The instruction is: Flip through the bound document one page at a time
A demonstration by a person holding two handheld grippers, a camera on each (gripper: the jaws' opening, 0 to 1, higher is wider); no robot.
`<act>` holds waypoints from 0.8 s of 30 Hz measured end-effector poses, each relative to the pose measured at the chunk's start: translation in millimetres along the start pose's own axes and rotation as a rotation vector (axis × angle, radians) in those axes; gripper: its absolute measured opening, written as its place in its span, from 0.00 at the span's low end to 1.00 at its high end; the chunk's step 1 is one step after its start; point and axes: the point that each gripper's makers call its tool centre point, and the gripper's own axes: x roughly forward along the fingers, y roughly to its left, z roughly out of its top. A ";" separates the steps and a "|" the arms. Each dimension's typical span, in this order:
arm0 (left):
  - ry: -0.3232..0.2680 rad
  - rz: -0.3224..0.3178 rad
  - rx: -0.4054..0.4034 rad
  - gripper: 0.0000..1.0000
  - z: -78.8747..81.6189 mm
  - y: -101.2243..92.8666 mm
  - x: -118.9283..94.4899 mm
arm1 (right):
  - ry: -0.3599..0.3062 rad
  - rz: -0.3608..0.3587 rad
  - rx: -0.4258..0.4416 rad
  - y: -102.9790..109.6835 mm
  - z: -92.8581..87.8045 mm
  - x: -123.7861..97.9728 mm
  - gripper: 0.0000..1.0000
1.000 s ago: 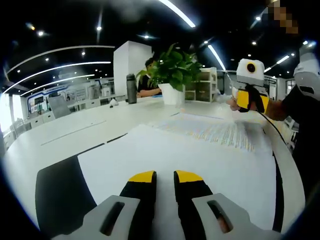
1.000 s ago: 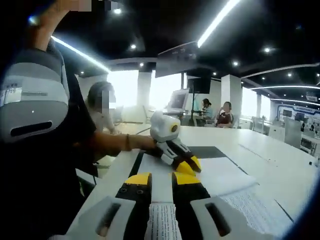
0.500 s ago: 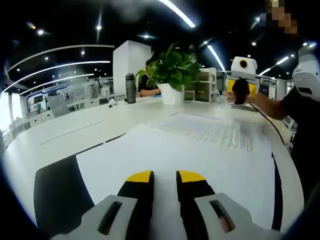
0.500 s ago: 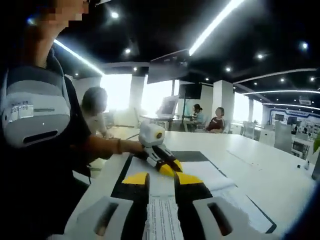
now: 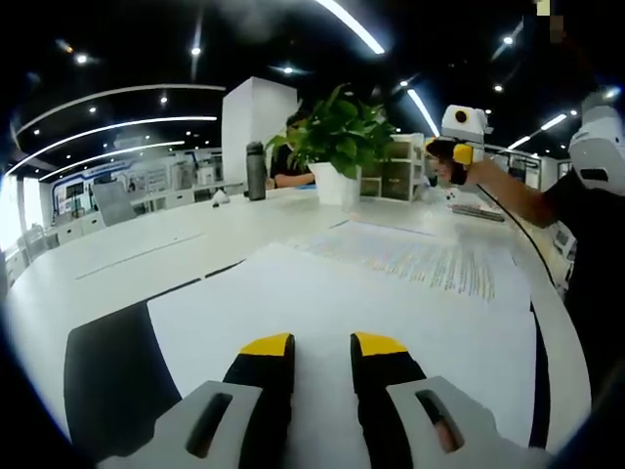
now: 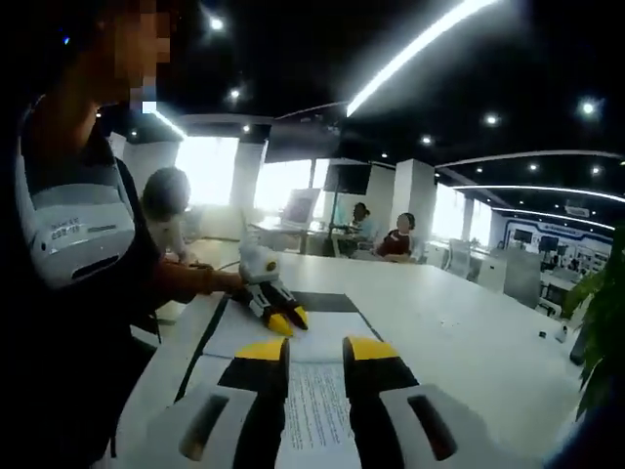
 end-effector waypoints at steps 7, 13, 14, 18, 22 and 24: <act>-0.038 -0.007 -0.015 0.27 11.5 1.9 -3.6 | -0.026 -0.040 0.016 -15.4 -1.1 -12.1 0.27; -0.088 -0.004 -0.001 0.28 32.6 4.5 -3.7 | -0.028 -0.035 0.012 -15.4 -8.5 -9.7 0.27; -0.100 -0.007 0.004 0.29 38.5 3.6 -3.2 | -0.031 -0.034 0.013 -16.5 -9.5 -9.6 0.27; -0.134 -0.018 0.034 0.30 59.0 -0.7 -1.0 | -0.051 -0.038 0.019 -19.5 -11.5 -7.9 0.28; -0.163 -0.038 0.042 0.31 73.7 -5.3 2.3 | -0.071 -0.035 0.022 -20.7 -13.0 -3.0 0.29; -0.166 -0.041 0.056 0.33 77.9 -6.6 5.7 | -0.073 -0.033 0.019 -20.5 -14.2 -0.8 0.30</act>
